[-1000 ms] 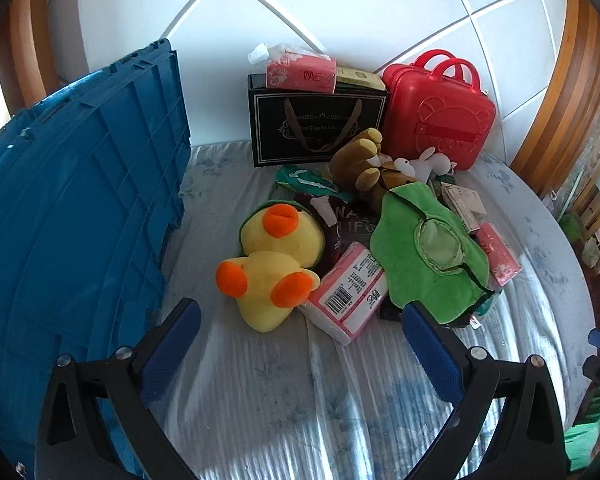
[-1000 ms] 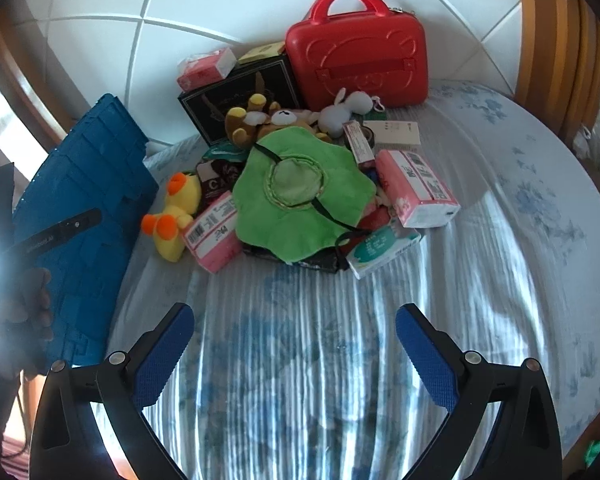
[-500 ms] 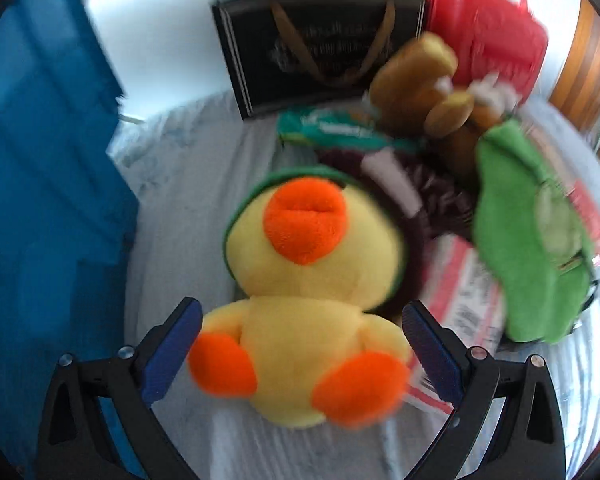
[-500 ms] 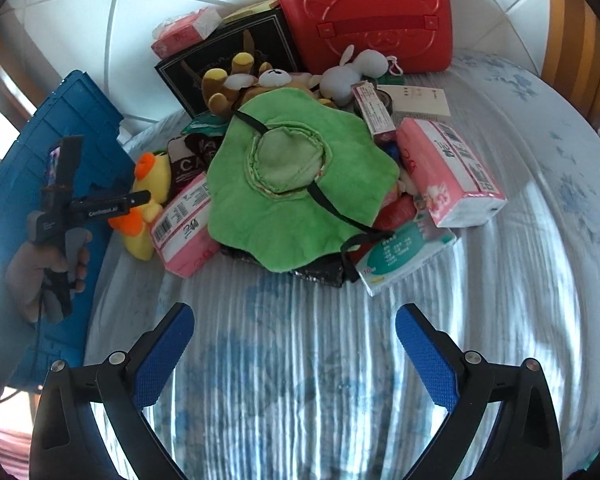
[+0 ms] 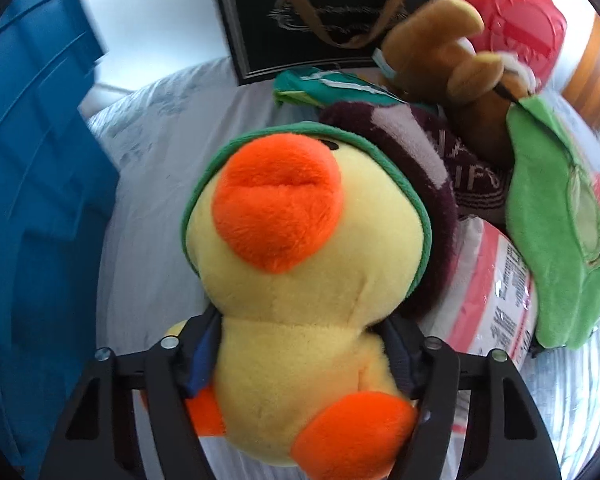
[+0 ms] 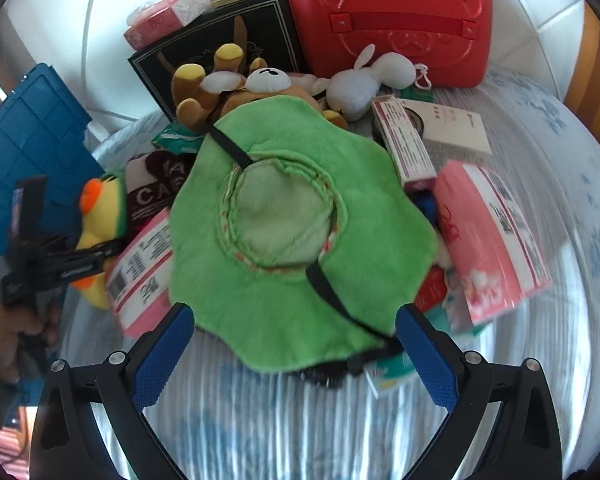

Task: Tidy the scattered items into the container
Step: 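Grasp the yellow plush duck with the left tool while the right tool grasps the green plush hat, then lift the yellow plush duck and green plush hat off the bed with both tools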

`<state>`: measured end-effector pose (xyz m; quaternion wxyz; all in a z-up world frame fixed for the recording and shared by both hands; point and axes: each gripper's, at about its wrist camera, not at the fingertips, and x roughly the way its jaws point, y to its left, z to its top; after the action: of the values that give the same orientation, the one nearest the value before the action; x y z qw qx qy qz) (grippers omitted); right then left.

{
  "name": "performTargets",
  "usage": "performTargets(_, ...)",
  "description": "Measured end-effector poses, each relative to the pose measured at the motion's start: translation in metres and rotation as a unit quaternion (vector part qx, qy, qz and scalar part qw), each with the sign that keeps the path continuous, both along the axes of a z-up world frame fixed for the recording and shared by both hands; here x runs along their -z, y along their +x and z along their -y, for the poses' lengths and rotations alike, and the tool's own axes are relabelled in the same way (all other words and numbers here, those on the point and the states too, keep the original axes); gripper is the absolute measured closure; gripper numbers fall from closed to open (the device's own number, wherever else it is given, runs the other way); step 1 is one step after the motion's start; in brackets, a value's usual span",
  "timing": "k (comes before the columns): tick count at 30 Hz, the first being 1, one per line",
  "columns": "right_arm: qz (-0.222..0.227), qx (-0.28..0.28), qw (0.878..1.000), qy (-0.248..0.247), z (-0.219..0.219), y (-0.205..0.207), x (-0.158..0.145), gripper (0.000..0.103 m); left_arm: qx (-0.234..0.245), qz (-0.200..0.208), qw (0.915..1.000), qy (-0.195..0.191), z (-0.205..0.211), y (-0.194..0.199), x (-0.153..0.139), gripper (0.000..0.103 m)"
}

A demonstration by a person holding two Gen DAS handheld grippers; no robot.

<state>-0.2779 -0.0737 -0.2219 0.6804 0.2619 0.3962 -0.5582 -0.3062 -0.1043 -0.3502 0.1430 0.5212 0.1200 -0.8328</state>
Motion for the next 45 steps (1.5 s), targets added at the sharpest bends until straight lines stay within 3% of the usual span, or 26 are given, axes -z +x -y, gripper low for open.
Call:
performTargets(12, -0.056, -0.028, 0.998, 0.002, 0.065, 0.025, 0.032, 0.000, -0.024, -0.016, 0.9993, 0.024, -0.011, 0.068, -0.004, 0.036)
performTargets(18, -0.114, -0.059, 0.992, -0.015, 0.069, 0.039, 0.047, 0.002, -0.033, -0.017, 0.9988, 0.032, -0.015, 0.086, -0.007, 0.036)
performTargets(19, -0.116, -0.059, 0.991, -0.019, 0.067, 0.040, 0.046, 0.014, -0.034, -0.018, 0.9987, 0.033, -0.016, 0.087, -0.008, 0.036)
performTargets(20, -0.120, -0.057, 0.991, -0.023, 0.065, 0.039, 0.045, 0.037, -0.034, -0.020, 0.9987, 0.033, -0.017, 0.089, -0.009, 0.036)
performTargets(21, -0.119, -0.057, 0.991, -0.025, 0.063, 0.039, 0.043, 0.048, -0.035, -0.021, 0.9986, 0.034, -0.019, 0.090, -0.010, 0.036)
performTargets(23, -0.098, -0.058, 0.993, -0.023, 0.059, 0.034, 0.037, 0.079, -0.035, -0.022, 0.9985, 0.037, -0.022, 0.093, -0.012, 0.036)
performTargets(24, -0.089, -0.060, 0.994, -0.021, 0.056, 0.032, 0.034, 0.081, -0.036, -0.022, 0.9984, 0.038, -0.023, 0.094, -0.013, 0.036)
performTargets(31, -0.048, -0.064, 0.997, -0.024, 0.021, 0.028, 0.013, 0.084, -0.027, -0.031, 0.9985, 0.035, -0.039, 0.100, -0.029, 0.036)
performTargets(45, -0.021, -0.059, 0.998, -0.025, -0.048, 0.032, -0.034, 0.084, -0.019, -0.053, 0.9981, 0.025, -0.065, 0.131, -0.081, 0.036)
